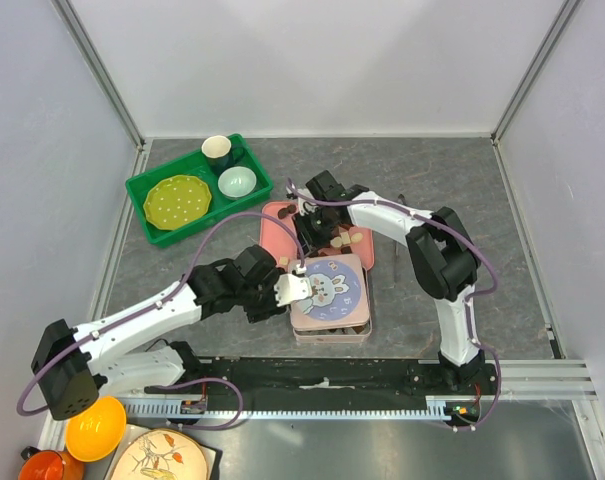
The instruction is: Pack the chocolate
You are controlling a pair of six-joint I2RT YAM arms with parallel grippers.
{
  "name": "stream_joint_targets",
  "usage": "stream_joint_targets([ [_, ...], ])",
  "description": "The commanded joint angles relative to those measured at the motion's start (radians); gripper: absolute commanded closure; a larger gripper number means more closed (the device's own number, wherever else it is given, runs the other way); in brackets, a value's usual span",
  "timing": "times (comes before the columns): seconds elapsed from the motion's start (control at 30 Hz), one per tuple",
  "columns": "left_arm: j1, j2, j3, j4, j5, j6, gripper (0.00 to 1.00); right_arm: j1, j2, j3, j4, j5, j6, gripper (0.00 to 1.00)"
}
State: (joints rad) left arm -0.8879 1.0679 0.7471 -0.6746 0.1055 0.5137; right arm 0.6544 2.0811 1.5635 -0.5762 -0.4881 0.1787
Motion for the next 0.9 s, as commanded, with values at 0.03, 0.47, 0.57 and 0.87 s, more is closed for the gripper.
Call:
stream_joint_targets([
  [0.03, -0.003, 0.033, -0.006, 0.078, -0.015, 0.005, 0.41, 0.002, -0.092, -0.068, 0.053, 0.017, 0.007, 0.75],
  [0.47, 0.041, 0.254, -0.04, 0.276, -0.083, 0.02, 0.43, -0.001, -0.136, -0.152, 0.07, 0.075, 0.008, 0.75],
  [0.57, 0.047, 0.251, -0.023, 0.28, -0.061, 0.016, 0.43, -0.012, -0.153, -0.167, 0.068, 0.103, 0.018, 0.75],
  [0.87, 0.046, 0.248, 0.018, 0.256, 0.008, -0.017, 0.44, -0.143, -0.381, -0.342, 0.082, 0.483, 0.229, 0.97],
])
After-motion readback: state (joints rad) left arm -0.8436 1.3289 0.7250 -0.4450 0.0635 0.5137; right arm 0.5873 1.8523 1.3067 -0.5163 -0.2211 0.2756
